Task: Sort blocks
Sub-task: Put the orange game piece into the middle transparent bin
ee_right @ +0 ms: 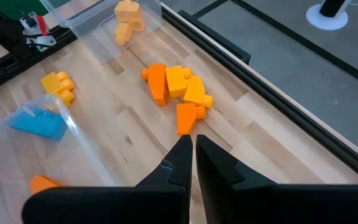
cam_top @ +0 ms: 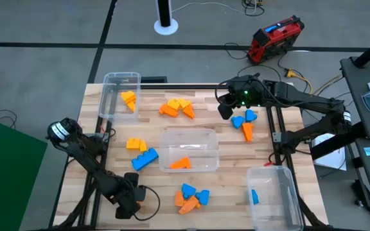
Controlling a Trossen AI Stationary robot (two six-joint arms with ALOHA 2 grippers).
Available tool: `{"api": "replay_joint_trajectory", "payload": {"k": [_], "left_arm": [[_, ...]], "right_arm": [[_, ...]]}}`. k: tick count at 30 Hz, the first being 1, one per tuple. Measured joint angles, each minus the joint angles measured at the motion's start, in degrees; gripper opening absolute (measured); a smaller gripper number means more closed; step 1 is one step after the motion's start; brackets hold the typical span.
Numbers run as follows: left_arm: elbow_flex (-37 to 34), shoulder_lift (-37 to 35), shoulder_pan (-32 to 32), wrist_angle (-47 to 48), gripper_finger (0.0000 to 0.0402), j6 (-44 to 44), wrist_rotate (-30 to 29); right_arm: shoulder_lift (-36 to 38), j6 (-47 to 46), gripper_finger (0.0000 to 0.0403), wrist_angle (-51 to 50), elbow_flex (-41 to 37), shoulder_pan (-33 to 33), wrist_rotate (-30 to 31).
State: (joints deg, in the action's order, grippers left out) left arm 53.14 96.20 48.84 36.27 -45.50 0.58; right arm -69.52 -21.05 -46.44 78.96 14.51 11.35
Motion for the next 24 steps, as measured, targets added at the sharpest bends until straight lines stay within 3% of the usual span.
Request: {"api": "replay_joint_trajectory", "payload": {"k": [13, 19, 24], "left_arm": [[0.7, 0.0, -0.3, 1.3, 0.0248, -0.3, 0.0], [5.1, -0.7, -0.3, 5.0, 0.0246, -1.4, 0.0], [12.8, -0.7, -0.3, 16.0, 0.0246, -0.5, -0.2]], "right_arm": [[0.0, -0.8, 0.0013, 0.0, 0.0, 0.0, 0.0], [0.0, -0.8, 0.0013, 0.0, 0.0, 0.0, 0.0], [0.0, -0.2, 0.0013, 0.0, 0.0, 0.0, 0.1]]}}
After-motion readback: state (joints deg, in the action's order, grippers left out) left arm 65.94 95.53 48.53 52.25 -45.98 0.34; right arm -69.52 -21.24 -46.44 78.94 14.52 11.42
